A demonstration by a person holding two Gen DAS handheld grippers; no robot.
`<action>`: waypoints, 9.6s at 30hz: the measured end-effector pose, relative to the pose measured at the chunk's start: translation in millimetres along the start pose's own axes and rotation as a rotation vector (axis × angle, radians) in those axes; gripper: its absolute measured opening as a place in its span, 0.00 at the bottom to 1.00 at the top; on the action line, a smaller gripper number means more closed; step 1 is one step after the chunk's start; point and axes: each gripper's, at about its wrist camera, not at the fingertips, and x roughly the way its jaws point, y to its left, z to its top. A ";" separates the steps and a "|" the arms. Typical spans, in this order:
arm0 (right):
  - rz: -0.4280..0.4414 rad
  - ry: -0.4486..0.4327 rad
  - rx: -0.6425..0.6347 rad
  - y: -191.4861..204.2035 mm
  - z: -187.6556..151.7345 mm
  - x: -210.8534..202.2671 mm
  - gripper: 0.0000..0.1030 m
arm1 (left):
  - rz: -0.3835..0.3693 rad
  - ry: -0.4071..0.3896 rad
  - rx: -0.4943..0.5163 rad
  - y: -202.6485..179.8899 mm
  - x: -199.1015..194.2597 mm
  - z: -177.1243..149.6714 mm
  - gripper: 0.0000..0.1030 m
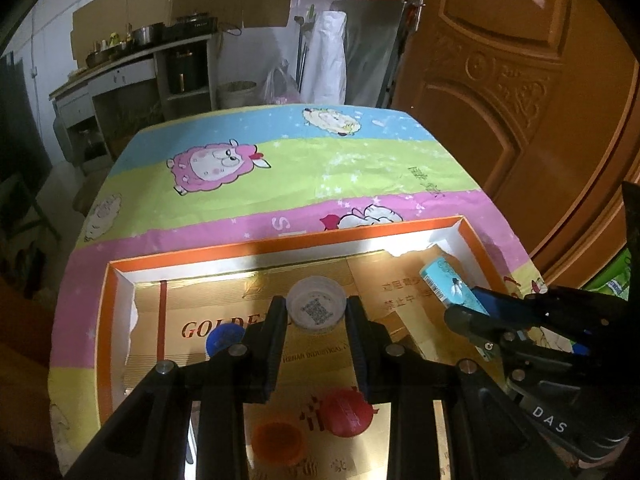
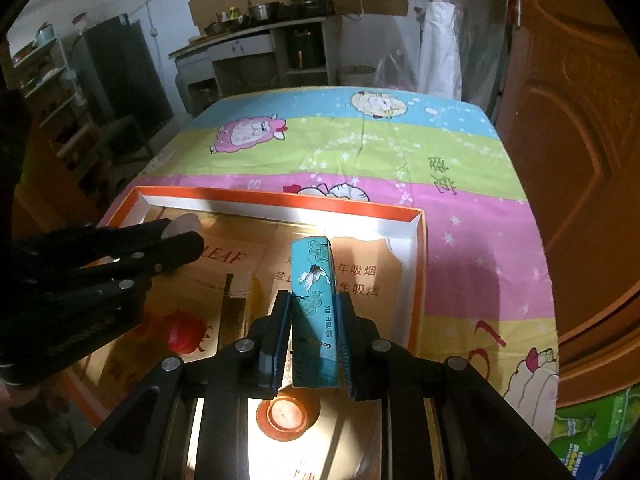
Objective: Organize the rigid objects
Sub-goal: 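Carry the white cup cap and teal bottle over the tray with both tools, then open the left tool to drop the white cap while the right tool releases the teal bottle, then withdraw both tools from the tray back over the glass vial and black cap, then grasp the GLOSS glass vial with the left tool while the right tool grasps the black cap, then carry the glass vial and black cap over the tray with both tools, then lower the vial into the tray and open the left tool while the right tool releases the black cap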
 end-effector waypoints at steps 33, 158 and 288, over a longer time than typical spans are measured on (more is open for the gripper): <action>0.001 0.105 -0.025 3.7 0.8 27.0 0.25 | -0.006 0.096 -0.005 -0.5 27.1 -4.3 0.33; 0.038 -0.050 -0.076 130.5 -126.2 -90.5 0.30 | -0.028 -0.176 -0.081 23.8 -155.0 -182.1 0.20; -0.079 -0.174 0.036 88.5 -119.0 -127.9 0.45 | 0.006 -0.178 -0.022 -7.5 -153.8 -136.2 0.44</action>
